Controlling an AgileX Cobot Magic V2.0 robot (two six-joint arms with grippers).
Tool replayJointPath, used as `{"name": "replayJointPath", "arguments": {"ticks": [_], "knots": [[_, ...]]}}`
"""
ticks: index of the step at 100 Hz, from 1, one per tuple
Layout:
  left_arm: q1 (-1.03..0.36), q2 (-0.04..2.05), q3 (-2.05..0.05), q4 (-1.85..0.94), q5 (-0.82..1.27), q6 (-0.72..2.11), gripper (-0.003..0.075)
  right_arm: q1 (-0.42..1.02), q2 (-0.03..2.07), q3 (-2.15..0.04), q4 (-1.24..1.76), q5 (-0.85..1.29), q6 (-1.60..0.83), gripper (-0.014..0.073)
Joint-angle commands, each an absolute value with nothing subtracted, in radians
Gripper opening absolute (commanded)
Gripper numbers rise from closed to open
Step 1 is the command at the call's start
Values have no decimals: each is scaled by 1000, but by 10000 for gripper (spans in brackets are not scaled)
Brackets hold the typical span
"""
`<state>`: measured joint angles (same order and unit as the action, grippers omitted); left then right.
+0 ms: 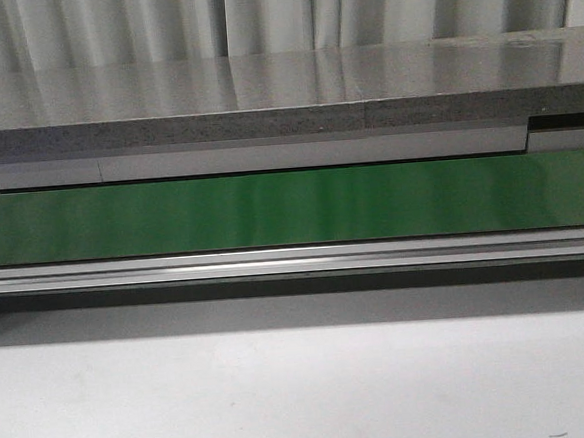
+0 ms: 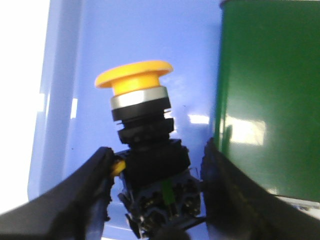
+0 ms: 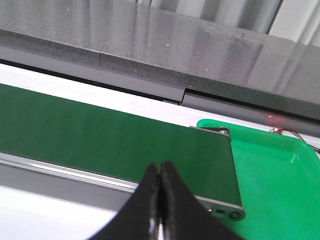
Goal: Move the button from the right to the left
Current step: 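Lift the button off the belt and move it over the blue tray, then lower the button into the blue tray and open the left gripper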
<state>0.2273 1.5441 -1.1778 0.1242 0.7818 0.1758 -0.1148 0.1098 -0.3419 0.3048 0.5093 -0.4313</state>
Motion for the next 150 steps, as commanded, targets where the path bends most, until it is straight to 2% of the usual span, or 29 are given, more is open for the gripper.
{"name": "replayJointPath", "arguments": {"ticks": [1,47,91,100,118,122,150], "knots": [[245,1538,-1211,126,701,181,179,-113,121,-366,319,443,-440,-60],[245,1725,-1211,126,580,222,179,-113,121,-366,319,443,-440,-60],[238,1779,-1211,97,531,248,187,-113,121,-366,319,443,-440,-60],[238,1787,-1211,90,527,248,225,-113,121,-366,319,443,-440,-60],[238,1787,-1211,72,520,249,410,-113,121,-366,319,443,-440,-60],[236,1787,-1211,72,520,251,430,-113,121,-366,319,443,-440,-60],[234,1777,-1211,70,520,253,439,-113,121,-366,319,443,-440,-60]]}}
